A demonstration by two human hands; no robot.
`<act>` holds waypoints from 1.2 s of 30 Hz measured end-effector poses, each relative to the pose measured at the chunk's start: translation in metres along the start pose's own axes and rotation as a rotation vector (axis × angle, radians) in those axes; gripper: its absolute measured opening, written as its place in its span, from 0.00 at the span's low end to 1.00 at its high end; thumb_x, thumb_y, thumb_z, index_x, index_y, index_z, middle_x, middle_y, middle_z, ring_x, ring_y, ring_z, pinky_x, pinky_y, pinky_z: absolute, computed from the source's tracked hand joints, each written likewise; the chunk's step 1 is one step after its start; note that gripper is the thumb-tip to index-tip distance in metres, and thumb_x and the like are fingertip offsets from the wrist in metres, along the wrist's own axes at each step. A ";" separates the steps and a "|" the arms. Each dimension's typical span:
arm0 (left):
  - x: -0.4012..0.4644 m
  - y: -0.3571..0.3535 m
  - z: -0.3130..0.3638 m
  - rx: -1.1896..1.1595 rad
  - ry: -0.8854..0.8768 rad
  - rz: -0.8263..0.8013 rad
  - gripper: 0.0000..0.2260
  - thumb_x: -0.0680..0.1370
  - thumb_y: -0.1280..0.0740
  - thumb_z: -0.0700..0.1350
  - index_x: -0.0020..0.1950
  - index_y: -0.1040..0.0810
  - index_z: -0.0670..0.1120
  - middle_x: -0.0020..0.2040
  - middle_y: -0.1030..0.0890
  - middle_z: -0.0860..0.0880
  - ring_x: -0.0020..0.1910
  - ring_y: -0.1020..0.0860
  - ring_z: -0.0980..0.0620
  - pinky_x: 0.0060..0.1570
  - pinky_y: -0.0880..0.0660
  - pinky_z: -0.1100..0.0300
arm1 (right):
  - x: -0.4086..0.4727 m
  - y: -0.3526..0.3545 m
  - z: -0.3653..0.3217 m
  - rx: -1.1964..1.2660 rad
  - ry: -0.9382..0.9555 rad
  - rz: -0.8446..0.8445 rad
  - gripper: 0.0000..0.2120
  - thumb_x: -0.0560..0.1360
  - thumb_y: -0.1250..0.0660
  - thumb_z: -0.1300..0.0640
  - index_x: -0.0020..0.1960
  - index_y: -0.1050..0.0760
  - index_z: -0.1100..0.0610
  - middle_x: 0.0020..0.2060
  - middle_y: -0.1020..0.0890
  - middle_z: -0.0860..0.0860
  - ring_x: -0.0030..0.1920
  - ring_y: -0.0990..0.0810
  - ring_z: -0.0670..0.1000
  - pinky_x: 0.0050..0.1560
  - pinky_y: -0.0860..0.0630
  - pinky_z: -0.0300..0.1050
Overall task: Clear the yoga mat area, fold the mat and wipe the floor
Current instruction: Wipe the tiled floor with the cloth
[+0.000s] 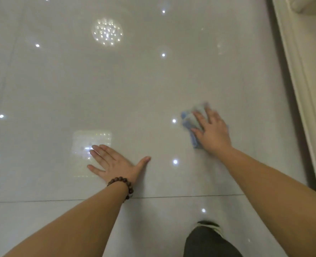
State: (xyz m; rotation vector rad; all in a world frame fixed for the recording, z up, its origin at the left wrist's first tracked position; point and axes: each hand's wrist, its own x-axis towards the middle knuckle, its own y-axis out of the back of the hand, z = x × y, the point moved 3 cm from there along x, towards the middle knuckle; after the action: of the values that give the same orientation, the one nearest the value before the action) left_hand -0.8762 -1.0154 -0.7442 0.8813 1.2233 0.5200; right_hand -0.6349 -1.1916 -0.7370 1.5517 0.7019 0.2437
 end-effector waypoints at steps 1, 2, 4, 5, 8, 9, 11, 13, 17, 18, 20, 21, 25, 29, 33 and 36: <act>0.001 0.000 0.000 0.003 0.009 -0.020 0.67 0.56 0.47 0.83 0.73 0.71 0.36 0.75 0.70 0.39 0.74 0.72 0.42 0.70 0.65 0.36 | -0.006 0.008 0.054 0.004 -0.186 -0.028 0.33 0.75 0.47 0.34 0.76 0.41 0.48 0.76 0.46 0.58 0.74 0.44 0.62 0.73 0.47 0.53; 0.003 0.000 0.001 0.003 0.016 -0.034 0.67 0.57 0.46 0.83 0.73 0.71 0.36 0.75 0.70 0.39 0.73 0.72 0.42 0.70 0.65 0.36 | -0.016 0.015 0.102 0.027 -0.362 -0.048 0.38 0.73 0.49 0.31 0.77 0.44 0.50 0.77 0.48 0.60 0.75 0.47 0.62 0.74 0.49 0.51; 0.004 0.000 0.001 0.023 0.024 -0.044 0.67 0.57 0.45 0.82 0.73 0.72 0.36 0.75 0.71 0.39 0.73 0.72 0.41 0.70 0.65 0.36 | -0.043 0.025 0.162 0.114 -0.662 -0.071 0.43 0.68 0.55 0.27 0.78 0.49 0.48 0.77 0.52 0.60 0.76 0.51 0.61 0.74 0.52 0.52; 0.005 0.000 0.001 0.025 0.029 -0.051 0.67 0.57 0.45 0.82 0.73 0.72 0.36 0.75 0.71 0.39 0.73 0.72 0.41 0.70 0.65 0.36 | -0.053 0.025 0.172 0.176 -0.775 -0.074 0.42 0.69 0.55 0.27 0.78 0.50 0.47 0.77 0.53 0.59 0.76 0.52 0.61 0.74 0.53 0.55; 0.004 -0.001 0.002 0.029 0.026 -0.019 0.67 0.57 0.45 0.82 0.73 0.72 0.36 0.75 0.70 0.39 0.74 0.71 0.41 0.70 0.64 0.36 | -0.047 0.013 0.134 0.216 -0.866 0.027 0.31 0.77 0.51 0.34 0.77 0.48 0.45 0.77 0.53 0.55 0.76 0.52 0.62 0.72 0.53 0.60; 0.003 -0.001 0.002 0.037 0.024 -0.013 0.67 0.57 0.45 0.82 0.73 0.72 0.36 0.75 0.70 0.39 0.74 0.71 0.41 0.70 0.64 0.36 | -0.037 0.006 0.103 0.203 -0.786 0.085 0.29 0.78 0.49 0.37 0.77 0.46 0.45 0.78 0.52 0.54 0.76 0.51 0.62 0.72 0.53 0.61; 0.001 -0.002 0.002 0.034 0.015 0.012 0.67 0.57 0.45 0.82 0.73 0.71 0.36 0.75 0.69 0.39 0.74 0.70 0.41 0.70 0.64 0.37 | -0.023 -0.010 0.020 0.134 -0.481 0.169 0.27 0.78 0.47 0.39 0.75 0.41 0.45 0.77 0.48 0.53 0.75 0.48 0.62 0.71 0.52 0.61; 0.001 -0.003 0.001 0.035 0.009 0.062 0.67 0.58 0.46 0.82 0.74 0.70 0.36 0.76 0.68 0.39 0.75 0.69 0.41 0.70 0.64 0.37 | -0.027 -0.028 -0.076 0.058 -0.083 0.184 0.27 0.76 0.46 0.38 0.73 0.38 0.43 0.77 0.46 0.53 0.75 0.46 0.63 0.72 0.52 0.60; -0.015 -0.015 -0.005 0.024 -0.085 0.193 0.57 0.66 0.47 0.78 0.76 0.64 0.38 0.78 0.62 0.38 0.76 0.64 0.42 0.72 0.59 0.35 | -0.046 -0.040 -0.151 -0.006 0.402 -0.017 0.26 0.78 0.49 0.36 0.75 0.44 0.39 0.78 0.53 0.48 0.76 0.55 0.58 0.73 0.60 0.57; -0.027 -0.024 -0.010 0.039 -0.112 0.211 0.55 0.68 0.50 0.78 0.77 0.62 0.39 0.78 0.61 0.38 0.77 0.63 0.43 0.72 0.59 0.36 | -0.047 -0.036 -0.136 -0.022 0.441 -0.013 0.26 0.78 0.50 0.36 0.75 0.45 0.39 0.78 0.53 0.47 0.76 0.55 0.58 0.73 0.59 0.56; -0.052 -0.042 -0.021 0.096 -0.152 0.221 0.51 0.69 0.57 0.77 0.77 0.63 0.40 0.78 0.60 0.39 0.77 0.63 0.43 0.73 0.59 0.37 | -0.051 -0.033 -0.075 -0.041 0.404 0.016 0.28 0.76 0.52 0.34 0.75 0.44 0.39 0.78 0.51 0.47 0.76 0.51 0.57 0.72 0.56 0.54; -0.061 -0.050 -0.026 0.125 -0.168 0.224 0.50 0.69 0.59 0.76 0.77 0.63 0.40 0.78 0.61 0.39 0.77 0.63 0.43 0.73 0.59 0.38 | -0.056 -0.030 -0.031 -0.032 0.297 0.034 0.30 0.75 0.55 0.32 0.75 0.45 0.39 0.78 0.50 0.47 0.76 0.50 0.57 0.72 0.55 0.53; -0.063 -0.061 -0.029 0.176 -0.183 0.278 0.48 0.71 0.63 0.74 0.77 0.62 0.40 0.78 0.59 0.38 0.77 0.63 0.42 0.73 0.59 0.37 | -0.091 -0.017 0.146 0.000 -0.195 0.121 0.36 0.71 0.61 0.30 0.76 0.47 0.41 0.78 0.50 0.49 0.76 0.49 0.59 0.74 0.52 0.57; -0.062 -0.065 -0.030 0.184 -0.193 0.308 0.48 0.71 0.63 0.74 0.77 0.60 0.39 0.78 0.58 0.37 0.77 0.62 0.42 0.73 0.60 0.37 | -0.094 -0.015 0.171 0.124 -0.611 0.218 0.34 0.73 0.55 0.34 0.76 0.43 0.45 0.77 0.48 0.52 0.75 0.49 0.60 0.73 0.53 0.59; -0.060 -0.065 -0.031 0.178 -0.200 0.299 0.46 0.72 0.61 0.73 0.77 0.61 0.39 0.78 0.59 0.37 0.77 0.63 0.42 0.72 0.61 0.38 | -0.088 -0.043 0.012 0.138 -0.356 0.315 0.25 0.77 0.46 0.38 0.73 0.37 0.42 0.77 0.46 0.51 0.75 0.48 0.58 0.72 0.55 0.59; -0.058 -0.061 -0.034 0.169 -0.220 0.258 0.46 0.72 0.60 0.72 0.77 0.62 0.39 0.78 0.60 0.37 0.76 0.63 0.41 0.72 0.61 0.37 | -0.122 -0.065 -0.116 0.046 0.312 0.104 0.24 0.78 0.49 0.39 0.73 0.39 0.40 0.77 0.48 0.49 0.76 0.52 0.58 0.73 0.61 0.57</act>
State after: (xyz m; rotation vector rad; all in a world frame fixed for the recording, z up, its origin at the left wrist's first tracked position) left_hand -0.9319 -1.0848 -0.7629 1.2177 0.9682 0.5141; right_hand -0.8132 -1.1677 -0.7536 1.6137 0.8752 0.5595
